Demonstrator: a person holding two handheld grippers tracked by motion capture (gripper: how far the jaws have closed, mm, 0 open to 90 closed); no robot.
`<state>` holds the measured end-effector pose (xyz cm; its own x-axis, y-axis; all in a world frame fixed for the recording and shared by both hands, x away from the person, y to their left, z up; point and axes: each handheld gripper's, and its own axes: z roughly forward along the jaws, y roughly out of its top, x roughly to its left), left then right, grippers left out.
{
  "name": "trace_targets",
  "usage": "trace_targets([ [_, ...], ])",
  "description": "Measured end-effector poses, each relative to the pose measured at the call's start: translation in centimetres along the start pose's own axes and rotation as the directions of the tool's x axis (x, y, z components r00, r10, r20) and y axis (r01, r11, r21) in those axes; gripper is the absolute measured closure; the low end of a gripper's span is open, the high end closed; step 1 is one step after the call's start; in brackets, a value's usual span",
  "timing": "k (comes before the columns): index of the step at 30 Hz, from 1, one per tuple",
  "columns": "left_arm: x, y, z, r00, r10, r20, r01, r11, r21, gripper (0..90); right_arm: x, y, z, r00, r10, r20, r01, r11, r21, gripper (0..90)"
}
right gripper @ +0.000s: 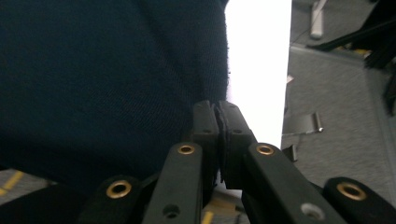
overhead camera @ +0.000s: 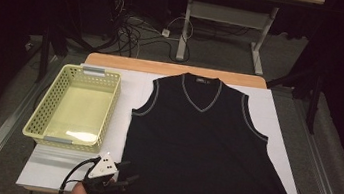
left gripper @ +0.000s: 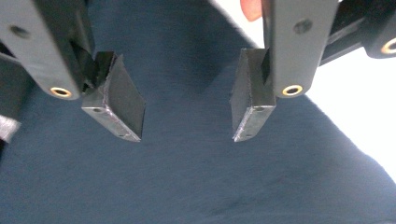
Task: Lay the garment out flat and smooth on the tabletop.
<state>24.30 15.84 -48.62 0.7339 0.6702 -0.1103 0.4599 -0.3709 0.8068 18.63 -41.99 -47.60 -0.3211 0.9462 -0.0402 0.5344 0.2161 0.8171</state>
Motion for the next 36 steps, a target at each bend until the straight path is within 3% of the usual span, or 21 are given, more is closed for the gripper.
trace_targets([
  [2,0.4,-0.2,0.2,0.9992,-0.012,-0.039,0.013,0.9998,0.016,43.5,-0.1,0.0,0.1,0.9993,0.023,-0.029,-0.023,1.000,0.001,83.5],
  [3,0.7,-0.3,0.3,0.9974,-0.026,-0.068,0.028,0.9992,0.028,39.1,0.0,0.1,0.2,0.9995,0.022,-0.022,-0.022,1.000,-0.001,78.6],
  [5,1.1,-0.5,0.5,0.9913,-0.056,-0.119,0.062,0.9967,0.053,36.8,0.0,0.5,0.2,0.9989,0.036,-0.028,-0.037,0.999,-0.020,66.6],
  [7,1.4,-0.7,0.9,0.9849,-0.087,-0.150,0.104,0.9887,0.108,33.9,-0.1,1.1,0.3,0.9982,0.049,-0.035,-0.051,0.998,-0.044,63.4],
  [8,1.2,-0.7,0.8,0.9830,-0.088,-0.161,0.105,0.9893,0.100,35.1,0.0,1.3,0.5,0.9981,0.050,-0.035,-0.052,0.997,-0.052,62.2],
  [12,0.8,-0.9,0.8,0.9887,-0.077,-0.129,0.089,0.9919,0.091,61.0,0.5,2.1,1.6,0.9982,0.030,-0.051,-0.033,0.998,-0.053,59.5],
  [13,0.8,-0.9,0.6,0.9925,-0.071,-0.099,0.081,0.9917,0.100,72.7,0.7,2.3,1.9,0.9979,0.024,-0.060,-0.027,0.998,-0.051,59.0],
  [14,0.7,-1.0,0.6,0.9925,-0.073,-0.098,0.083,0.9921,0.094,82.8,1.0,2.5,2.2,0.9976,0.018,-0.067,-0.021,0.998,-0.051,58.5],
  [15,0.5,-1.2,0.3,0.9922,-0.060,-0.109,0.070,0.9932,0.093,84.3,1.2,2.7,2.5,0.9971,0.011,-0.075,-0.015,0.999,-0.052,58.2],
  [17,0.3,-1.6,-0.5,0.9909,-0.042,-0.128,0.055,0.9934,0.101,84.8,1.6,3.3,3.1,0.9960,-0.004,-0.090,-0.001,0.998,-0.055,57.9],
  [22,0.4,-4.3,-4.1,0.9896,-0.056,-0.132,0.070,0.9922,0.103,85.0,2.3,4.7,4.5,0.9936,-0.021,-0.111,0.014,0.998,-0.065,55.0],
  [25,1.0,-5.3,-6.0,0.9850,-0.110,-0.133,0.121,0.9895,0.079,84.9,2.5,5.2,5.4,0.9939,-0.023,-0.108,0.016,0.998,-0.064,50.3],
  [27,1.1,-5.6,-6.1,0.9830,-0.127,-0.133,0.138,0.9878,0.074,84.8,2.4,5.4,5.9,0.9958,-0.010,-0.091,0.005,0.998,-0.058,46.6],
  [31,0.9,-5.6,-5.6,0.9846,-0.117,-0.130,0.127,0.9892,0.074,82.9,2.1,5.2,6.9,0.9961,0.015,-0.087,-0.016,1.000,-0.004,39.8],
  [34,1.1,-5.5,-5.5,0.9892,-0.099,-0.108,0.103,0.9942,0.030,70.8,2.2,4.7,7.1,0.9971,0.006,-0.075,-0.004,1.000,0.023,38.7],
  [36,1.3,-5.3,-5.4,0.9882,-0.116,-0.100,0.118,0.9929,0.014,59.9,2.2,4.4,7.0,0.9970,0.000,-0.078,0.003,1.000,0.030,39.9],
])
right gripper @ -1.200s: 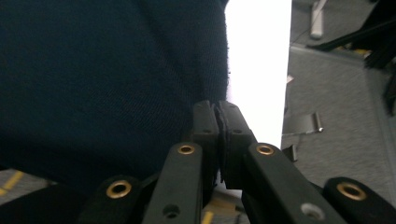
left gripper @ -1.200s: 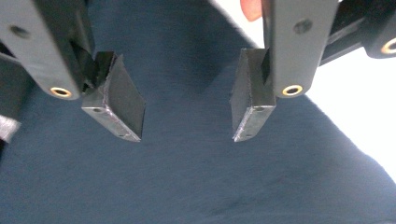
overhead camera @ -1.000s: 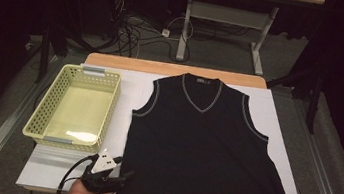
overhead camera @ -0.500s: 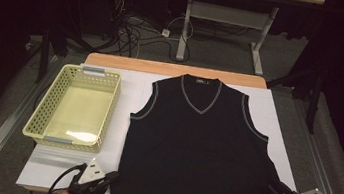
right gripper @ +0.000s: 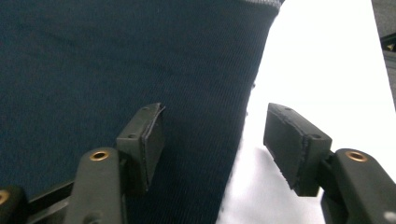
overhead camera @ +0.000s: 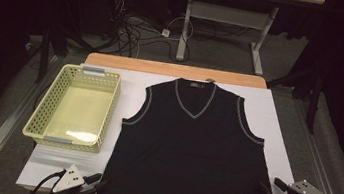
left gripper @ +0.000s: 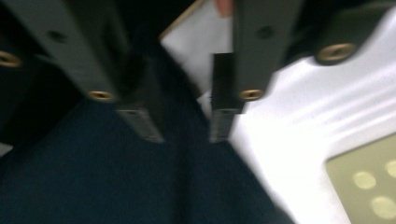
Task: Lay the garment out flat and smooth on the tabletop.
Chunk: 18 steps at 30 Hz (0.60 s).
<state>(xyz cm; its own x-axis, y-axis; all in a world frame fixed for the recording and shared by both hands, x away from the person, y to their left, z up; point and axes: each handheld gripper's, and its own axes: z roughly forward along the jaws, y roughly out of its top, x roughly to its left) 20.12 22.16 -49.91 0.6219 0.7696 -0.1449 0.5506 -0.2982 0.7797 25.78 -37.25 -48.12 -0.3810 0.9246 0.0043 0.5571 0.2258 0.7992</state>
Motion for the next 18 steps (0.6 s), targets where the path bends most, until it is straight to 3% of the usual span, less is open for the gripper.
trace_targets([
  [3,-0.1,0.5,0.4,0.9999,0.011,0.003,-0.011,0.9997,-0.021,52.9,0.4,-0.6,-0.1,0.9997,-0.023,0.012,0.023,1.000,0.012,49.6],
  [6,-0.4,1.1,1.1,0.9997,0.021,0.013,-0.021,0.9994,-0.029,48.1,0.6,-1.0,-0.5,1.0000,-0.009,0.002,0.009,1.000,0.001,67.7],
  [8,-0.5,1.5,1.5,0.9993,0.028,0.023,-0.027,0.9994,-0.020,45.9,0.6,-1.4,-0.7,0.9996,-0.003,-0.029,0.002,1.000,-0.019,82.9],
  [10,-0.6,1.9,2.0,0.9988,0.029,0.038,-0.029,0.9994,-0.019,43.7,0.7,-1.6,-0.9,0.9991,-0.001,-0.041,0.001,1.000,-0.022,86.4],
  [14,-1.1,3.1,3.0,0.9961,0.057,0.067,-0.056,0.9981,-0.024,42.3,0.6,-2.2,-2.1,0.9995,-0.032,-0.003,0.032,0.999,-0.022,87.4],
  [18,-1.7,4.0,4.1,0.9904,0.090,0.105,-0.087,0.9957,-0.031,39.6,-0.3,-3.4,-4.0,0.9996,-0.010,0.028,0.011,0.999,-0.037,87.7],
])
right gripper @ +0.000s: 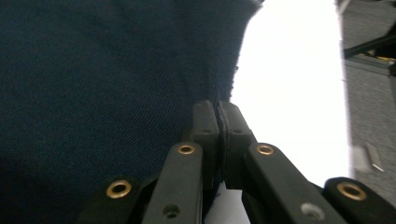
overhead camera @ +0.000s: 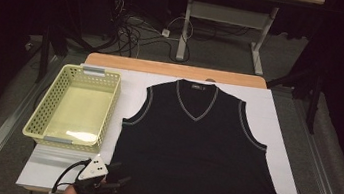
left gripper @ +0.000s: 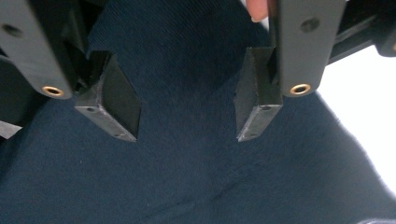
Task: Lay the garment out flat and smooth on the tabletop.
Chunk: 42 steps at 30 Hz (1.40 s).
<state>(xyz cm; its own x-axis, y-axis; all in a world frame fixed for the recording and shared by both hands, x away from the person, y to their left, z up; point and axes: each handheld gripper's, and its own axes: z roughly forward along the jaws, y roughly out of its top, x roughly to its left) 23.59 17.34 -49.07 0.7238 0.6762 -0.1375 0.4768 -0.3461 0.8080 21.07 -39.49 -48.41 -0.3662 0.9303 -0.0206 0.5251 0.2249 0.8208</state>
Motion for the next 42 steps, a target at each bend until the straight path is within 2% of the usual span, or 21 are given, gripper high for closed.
trace_targets([
  [3,-0.2,0.2,0.6,0.9996,0.021,0.017,-0.021,0.9998,-0.003,38.5,-0.6,-0.5,-0.9,0.9997,0.017,0.016,-0.017,1.000,-0.008,87.6],
  [6,-0.1,0.1,0.5,0.9999,0.010,-0.006,-0.010,0.9999,0.009,37.9,-0.5,-0.6,-0.8,0.9999,0.012,0.008,-0.012,1.000,-0.001,87.4],
  [9,0.2,-0.4,0.0,0.9971,-0.013,-0.074,0.016,0.9993,0.033,39.5,-0.2,-0.2,-0.5,0.9999,-0.003,-0.011,0.003,1.000,-0.003,86.6],
  [12,0.6,-1.2,-0.8,0.9858,-0.050,-0.160,0.059,0.9968,0.053,40.1,-0.1,0.4,-0.4,0.9997,-0.020,-0.017,0.020,1.000,-0.007,87.7],
  [14,0.8,-1.7,-0.8,0.9801,-0.081,-0.181,0.098,0.9909,0.092,40.8,-0.2,0.6,-0.2,0.9996,-0.017,-0.022,0.017,1.000,-0.008,87.8],
  [15,0.7,-2.0,-0.8,0.9789,-0.081,-0.188,0.094,0.9933,0.066,42.1,-0.3,0.7,0.0,0.9995,-0.016,-0.027,0.016,1.000,-0.007,87.8],
  [16,0.5,-2.0,-0.8,0.9784,-0.074,-0.193,0.088,0.9938,0.067,46.1,-0.3,0.8,0.2,0.9995,-0.014,-0.028,0.014,1.000,-0.006,87.8],
  [18,0.2,-2.0,-0.9,0.9848,-0.060,-0.163,0.074,0.9942,0.078,64.3,-0.4,1.0,0.4,0.9994,-0.011,-0.033,0.011,1.000,-0.004,86.1],
  [19,0.1,-2.0,-0.9,0.9873,-0.057,-0.148,0.069,0.9944,0.080,73.6,-0.4,1.0,0.5,0.9994,-0.010,-0.033,0.010,1.000,-0.008,80.7],
  [20,-0.1,-1.9,-0.9,0.9876,-0.047,-0.150,0.060,0.9947,0.083,82.9,-0.4,1.2,0.6,0.9992,-0.001,-0.039,0.000,1.000,-0.014,74.4],
  [22,-0.4,-2.0,-1.2,0.9867,-0.022,-0.161,0.038,0.9946,0.096,84.4,-0.4,1.5,0.7,0.9983,0.022,-0.054,-0.023,0.999,-0.027,64.8],
  [23,-0.3,-2.1,-1.6,0.9873,-0.025,-0.157,0.041,0.9941,0.100,84.7,-0.4,1.7,0.7,0.9979,0.025,-0.059,-0.027,0.999,-0.037,60.8],
  [27,0.8,-2.8,-3.1,0.9871,-0.104,-0.122,0.113,0.9908,0.074,84.8,-0.1,2.0,0.8,0.9936,0.038,-0.106,-0.043,0.998,-0.052,50.9],
  [28,0.9,-2.8,-3.2,0.9871,-0.110,-0.116,0.119,0.9903,0.072,84.7,-0.1,2.0,0.9,0.9936,0.034,-0.108,-0.040,0.998,-0.053,47.9],
  [30,0.9,-2.9,-2.9,0.9886,-0.101,-0.112,0.109,0.9915,0.071,84.4,0.0,2.0,1.0,0.9937,0.032,-0.107,-0.039,0.997,-0.061,40.5],
  [32,0.8,-2.9,-2.8,0.9909,-0.087,-0.102,0.092,0.9945,0.049,80.5,0.0,2.0,1.2,0.9929,0.030,-0.115,-0.039,0.996,-0.077,32.0],
  [34,1.0,-2.8,-2.9,0.9925,-0.088,-0.085,0.089,0.9959,0.012,66.5,0.0,2.0,1.4,0.9908,0.028,-0.133,-0.040,0.995,-0.093,25.9],
  [36,1.3,-2.5,-2.8,0.9906,-0.107,-0.085,0.106,0.9943,-0.011,55.1,0.1,2.1,1.6,0.9883,0.030,-0.150,-0.047,0.993,-0.110,21.5],
  [38,1.4,-2.2,-2.7,0.9913,-0.110,-0.071,0.107,0.9932,-0.046,47.4,0.2,2.1,1.7,0.9875,0.035,-0.153,-0.054,0.991,-0.123,15.8],
  [42,1.1,-1.6,-2.3,0.9952,-0.075,-0.062,0.070,0.9944,-0.079,37.9,0.4,2.1,1.7,0.9887,0.029,-0.147,-0.050,0.989,-0.140,9.4],
])
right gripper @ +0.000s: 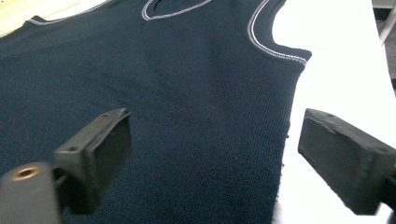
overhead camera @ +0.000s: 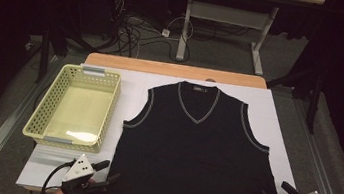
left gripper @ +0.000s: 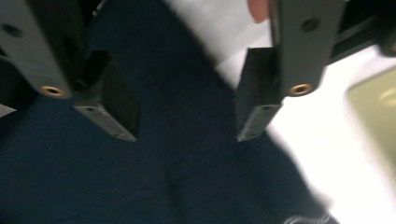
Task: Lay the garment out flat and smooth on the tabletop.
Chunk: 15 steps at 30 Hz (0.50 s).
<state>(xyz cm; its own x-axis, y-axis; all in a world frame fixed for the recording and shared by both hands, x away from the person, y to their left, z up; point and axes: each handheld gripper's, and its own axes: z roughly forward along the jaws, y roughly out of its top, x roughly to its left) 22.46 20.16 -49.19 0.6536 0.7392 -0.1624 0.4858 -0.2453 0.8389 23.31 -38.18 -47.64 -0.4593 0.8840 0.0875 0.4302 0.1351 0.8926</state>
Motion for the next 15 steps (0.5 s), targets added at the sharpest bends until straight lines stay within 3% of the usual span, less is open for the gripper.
trace_targets([
  [5,-0.3,0.7,0.7,0.9983,0.026,0.051,-0.026,0.9996,-0.011,26.7,0.1,-0.3,-0.3,1.0000,0.001,0.007,-0.001,1.000,-0.017,0.6],
  [10,-0.5,1.0,1.2,0.9984,0.025,0.052,-0.025,0.9997,0.005,16.2,0.1,-0.5,-0.6,0.9997,0.005,0.023,-0.004,1.000,-0.022,0.1],
  [15,-0.5,1.1,1.5,0.9986,0.019,0.050,-0.019,0.9997,0.014,13.3,0.2,-0.6,-0.8,0.9997,0.007,0.024,-0.006,1.000,-0.018,0.1],
])
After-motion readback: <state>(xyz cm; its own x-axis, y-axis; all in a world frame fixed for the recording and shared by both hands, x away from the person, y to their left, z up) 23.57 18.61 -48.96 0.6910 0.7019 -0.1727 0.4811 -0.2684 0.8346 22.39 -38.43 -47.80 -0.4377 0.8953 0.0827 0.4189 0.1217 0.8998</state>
